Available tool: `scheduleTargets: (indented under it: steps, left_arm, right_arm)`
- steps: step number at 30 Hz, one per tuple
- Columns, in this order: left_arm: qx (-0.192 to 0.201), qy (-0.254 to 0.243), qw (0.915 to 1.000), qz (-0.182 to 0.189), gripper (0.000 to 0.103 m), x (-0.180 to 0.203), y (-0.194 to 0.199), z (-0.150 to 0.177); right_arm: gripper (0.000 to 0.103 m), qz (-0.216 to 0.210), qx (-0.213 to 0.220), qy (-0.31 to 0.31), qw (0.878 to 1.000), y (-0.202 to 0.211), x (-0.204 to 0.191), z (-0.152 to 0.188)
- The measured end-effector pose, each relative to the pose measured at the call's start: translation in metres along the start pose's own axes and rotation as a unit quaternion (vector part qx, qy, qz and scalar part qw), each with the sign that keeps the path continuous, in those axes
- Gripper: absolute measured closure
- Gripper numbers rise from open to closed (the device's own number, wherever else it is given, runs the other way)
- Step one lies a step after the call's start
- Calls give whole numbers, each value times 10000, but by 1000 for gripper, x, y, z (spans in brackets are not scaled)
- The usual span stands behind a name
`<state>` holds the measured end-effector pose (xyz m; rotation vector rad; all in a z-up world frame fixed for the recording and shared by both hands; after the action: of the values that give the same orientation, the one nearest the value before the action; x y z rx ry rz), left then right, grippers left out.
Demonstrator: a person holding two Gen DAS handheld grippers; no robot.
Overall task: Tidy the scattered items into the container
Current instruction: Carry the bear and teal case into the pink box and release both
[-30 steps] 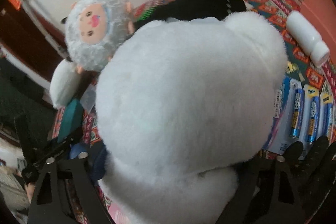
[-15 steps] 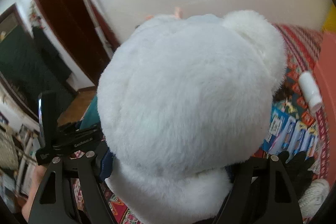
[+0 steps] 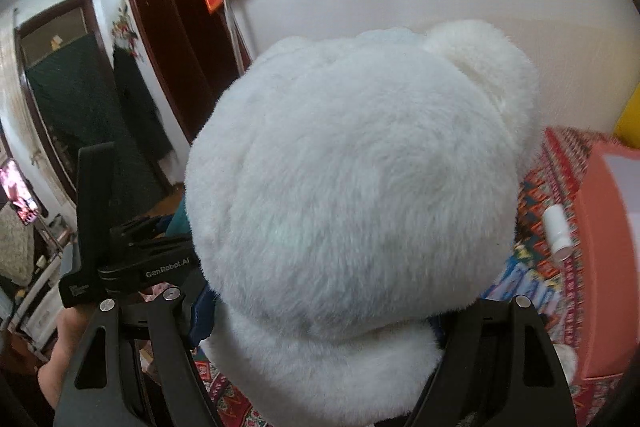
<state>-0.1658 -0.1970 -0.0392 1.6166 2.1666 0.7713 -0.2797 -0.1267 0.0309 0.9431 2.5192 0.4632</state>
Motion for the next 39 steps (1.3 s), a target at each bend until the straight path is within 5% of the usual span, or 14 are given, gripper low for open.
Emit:
scheduleTargets:
  steps: [7, 15, 25, 30, 36, 39]
  left_arm:
    - [424, -479, 9969, 463, 36, 80, 42, -20]
    - [550, -911, 9871, 1193, 36, 199, 48, -38]
    - [477, -1462, 9623, 2243, 36, 363, 28, -49]
    - [71, -1705, 9527, 2513, 36, 431, -8, -28]
    - [-576, -2143, 9414, 2542, 36, 482, -71, 7]
    - [-940, -2237, 9355, 2569, 34, 489, -95, 24]
  right_arm:
    - [22, 308, 733, -131, 9967, 89, 28, -15]
    - [22, 1191, 1507, -464, 9803, 205, 111, -27]
    - [22, 2919, 2181, -1298, 9221, 315, 281, -22]
    - [22, 3492, 1972, -1755, 8991, 313, 367, -11]
    - [21, 3588, 1044, -2221, 9006, 282, 455, 24]
    - [9, 3596, 470, -2549, 8964, 262, 487, 50]
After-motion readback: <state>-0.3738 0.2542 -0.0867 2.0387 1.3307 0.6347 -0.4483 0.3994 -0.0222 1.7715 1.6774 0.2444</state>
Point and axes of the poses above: each gripper's, at about its wrist camera, not at the fingertips, and y roughly against the way its jaws point, x to its right, z to its underside, the point moved 9 cm from there along -y, roughly the way its jaws point, and after that the axes turned 3 degrees about y, right-handed, at the moved point
